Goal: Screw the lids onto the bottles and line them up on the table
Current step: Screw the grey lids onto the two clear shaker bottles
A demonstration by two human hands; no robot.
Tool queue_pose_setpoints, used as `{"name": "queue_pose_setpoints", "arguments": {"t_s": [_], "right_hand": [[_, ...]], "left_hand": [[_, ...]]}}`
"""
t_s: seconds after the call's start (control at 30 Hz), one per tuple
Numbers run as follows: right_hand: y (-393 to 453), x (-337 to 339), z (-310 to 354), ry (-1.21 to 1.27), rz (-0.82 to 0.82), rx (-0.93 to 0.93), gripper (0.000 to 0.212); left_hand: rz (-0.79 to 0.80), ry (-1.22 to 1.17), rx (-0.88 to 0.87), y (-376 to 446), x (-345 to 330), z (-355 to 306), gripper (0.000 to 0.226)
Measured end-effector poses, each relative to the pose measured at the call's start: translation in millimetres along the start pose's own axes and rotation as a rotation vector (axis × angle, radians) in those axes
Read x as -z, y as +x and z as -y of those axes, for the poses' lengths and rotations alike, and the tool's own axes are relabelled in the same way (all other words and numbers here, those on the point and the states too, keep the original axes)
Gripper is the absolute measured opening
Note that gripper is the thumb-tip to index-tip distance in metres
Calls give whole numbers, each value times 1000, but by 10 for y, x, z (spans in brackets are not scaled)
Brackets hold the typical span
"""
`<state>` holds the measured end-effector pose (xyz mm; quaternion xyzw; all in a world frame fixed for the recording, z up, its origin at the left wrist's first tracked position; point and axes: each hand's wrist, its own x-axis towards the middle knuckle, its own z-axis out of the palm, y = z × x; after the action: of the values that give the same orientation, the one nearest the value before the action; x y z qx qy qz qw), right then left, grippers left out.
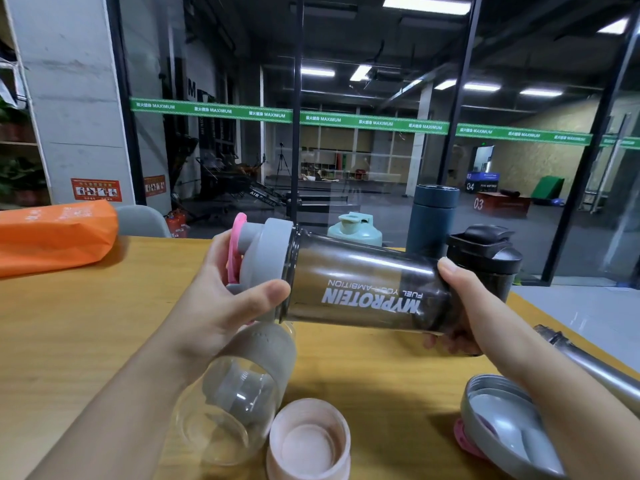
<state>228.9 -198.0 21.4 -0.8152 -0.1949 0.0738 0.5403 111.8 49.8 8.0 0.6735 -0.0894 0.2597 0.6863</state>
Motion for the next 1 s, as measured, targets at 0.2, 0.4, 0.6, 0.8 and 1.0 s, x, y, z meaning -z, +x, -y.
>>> {"name": "queue_pose_setpoints", "arguments": {"t_s": [0.2, 0.4, 0.6, 0.8, 1.0], "right_hand": [[-66, -48, -13, 3, 81, 80, 66], [-314, -55, 125, -88, 29, 478, 79], [-331, -61, 135, -204, -19, 601, 80], [-392, -39, 181, -305, -86, 708, 79], [-407, -42, 208, -398, -159, 763, 70]], "left_hand": [[-40, 16, -11, 0, 3, -26, 105], [-90, -21, 46, 20, 23, -15, 71], [-81, -44, 83, 24, 12, -13, 61], [-16, -84, 60, 30, 2, -46, 51], [30, -106, 43, 19, -14, -74, 74]]}}
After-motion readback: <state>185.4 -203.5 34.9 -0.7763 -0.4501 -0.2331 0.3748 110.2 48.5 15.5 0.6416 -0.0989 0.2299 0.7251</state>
